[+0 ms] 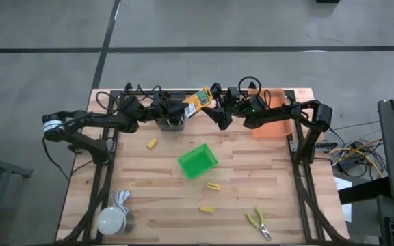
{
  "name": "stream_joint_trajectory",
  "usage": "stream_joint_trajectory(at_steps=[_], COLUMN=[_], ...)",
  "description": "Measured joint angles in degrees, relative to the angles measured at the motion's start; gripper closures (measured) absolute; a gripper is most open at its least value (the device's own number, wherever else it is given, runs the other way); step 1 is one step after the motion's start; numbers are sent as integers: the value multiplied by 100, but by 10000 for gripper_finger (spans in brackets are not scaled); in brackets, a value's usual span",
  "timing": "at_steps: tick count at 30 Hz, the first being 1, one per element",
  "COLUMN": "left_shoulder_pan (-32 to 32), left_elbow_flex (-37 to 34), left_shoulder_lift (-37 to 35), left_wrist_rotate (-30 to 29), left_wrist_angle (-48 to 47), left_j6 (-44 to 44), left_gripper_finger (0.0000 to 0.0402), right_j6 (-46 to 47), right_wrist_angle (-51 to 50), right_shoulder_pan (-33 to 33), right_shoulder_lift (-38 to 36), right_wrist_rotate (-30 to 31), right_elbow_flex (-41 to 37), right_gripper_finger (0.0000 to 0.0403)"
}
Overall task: Pick & Place School Supplies
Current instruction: Stack the yellow crayon box on the yellow crayon box in the black bin
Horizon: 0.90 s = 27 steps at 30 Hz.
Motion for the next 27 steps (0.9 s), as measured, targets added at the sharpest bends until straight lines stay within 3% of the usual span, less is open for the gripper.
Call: stream_joint_trajectory(at_steps=[27], left_shoulder_pan=[0], left_elbow_flex=[0], left_shoulder_lift=[2], left_wrist_rotate=[-9], left_wrist_angle=[-15], left_j6=[63], left_gripper_finger=[353], right_j6=[-4], right_wrist_angle=[-11], right_shoulder_pan=[0], right_shoulder_lift=[13], right_wrist_rotate=[0], right_elbow_flex=[0], right_gripper_finger=[76])
